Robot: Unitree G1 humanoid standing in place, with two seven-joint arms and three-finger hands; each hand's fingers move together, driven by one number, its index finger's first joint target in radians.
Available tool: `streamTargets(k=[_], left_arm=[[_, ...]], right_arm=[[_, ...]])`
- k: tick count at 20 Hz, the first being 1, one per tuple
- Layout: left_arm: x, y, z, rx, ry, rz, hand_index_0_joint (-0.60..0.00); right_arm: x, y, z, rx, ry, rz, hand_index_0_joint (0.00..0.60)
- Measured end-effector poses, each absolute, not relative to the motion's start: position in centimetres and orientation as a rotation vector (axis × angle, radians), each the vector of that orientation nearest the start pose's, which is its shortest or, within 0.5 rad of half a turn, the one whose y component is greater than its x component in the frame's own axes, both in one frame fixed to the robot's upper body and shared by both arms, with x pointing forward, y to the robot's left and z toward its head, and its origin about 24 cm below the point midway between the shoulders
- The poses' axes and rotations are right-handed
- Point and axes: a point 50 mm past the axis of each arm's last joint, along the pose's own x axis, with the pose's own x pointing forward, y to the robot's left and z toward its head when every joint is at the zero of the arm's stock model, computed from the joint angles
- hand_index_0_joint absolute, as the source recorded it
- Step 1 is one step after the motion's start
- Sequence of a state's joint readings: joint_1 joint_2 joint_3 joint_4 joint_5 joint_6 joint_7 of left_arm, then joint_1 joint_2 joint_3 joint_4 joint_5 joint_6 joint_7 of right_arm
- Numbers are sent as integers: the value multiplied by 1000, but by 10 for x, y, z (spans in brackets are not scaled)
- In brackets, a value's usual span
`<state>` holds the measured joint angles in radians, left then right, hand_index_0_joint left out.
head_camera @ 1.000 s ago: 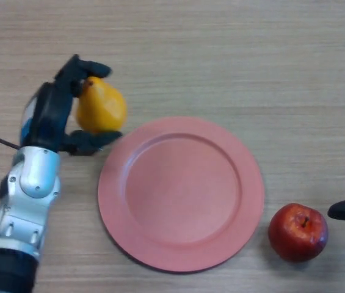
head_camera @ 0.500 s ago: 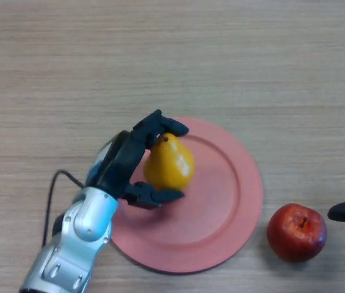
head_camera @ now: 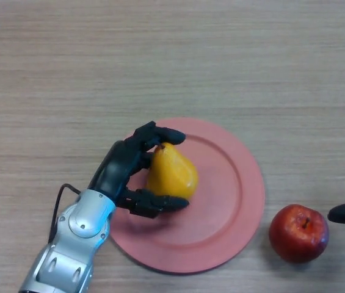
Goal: Pick up the yellow pear and place it on the plate
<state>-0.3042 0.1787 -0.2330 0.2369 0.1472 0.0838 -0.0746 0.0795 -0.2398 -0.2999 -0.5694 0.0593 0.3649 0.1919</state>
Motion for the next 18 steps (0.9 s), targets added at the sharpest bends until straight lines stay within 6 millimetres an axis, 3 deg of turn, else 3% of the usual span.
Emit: streamTargets(k=[6, 11, 13, 15, 18], left_arm=[[297, 123, 57, 419, 65, -303, 0], [298, 164, 103, 454, -58, -140, 0], [290, 178, 120, 332, -119, -117, 0], [283, 190, 131, 272, -157, -98, 0], [270, 215, 130, 178, -157, -65, 0]], right_arm=[[217, -232, 139, -254, -143, -70, 0], [218, -231, 140, -251, -149, -67, 0], [220, -229, 140, -247, -148, -57, 0], [222, -224, 139, -242, -147, -38, 0], [226, -223, 137, -235, -140, -34, 0]])
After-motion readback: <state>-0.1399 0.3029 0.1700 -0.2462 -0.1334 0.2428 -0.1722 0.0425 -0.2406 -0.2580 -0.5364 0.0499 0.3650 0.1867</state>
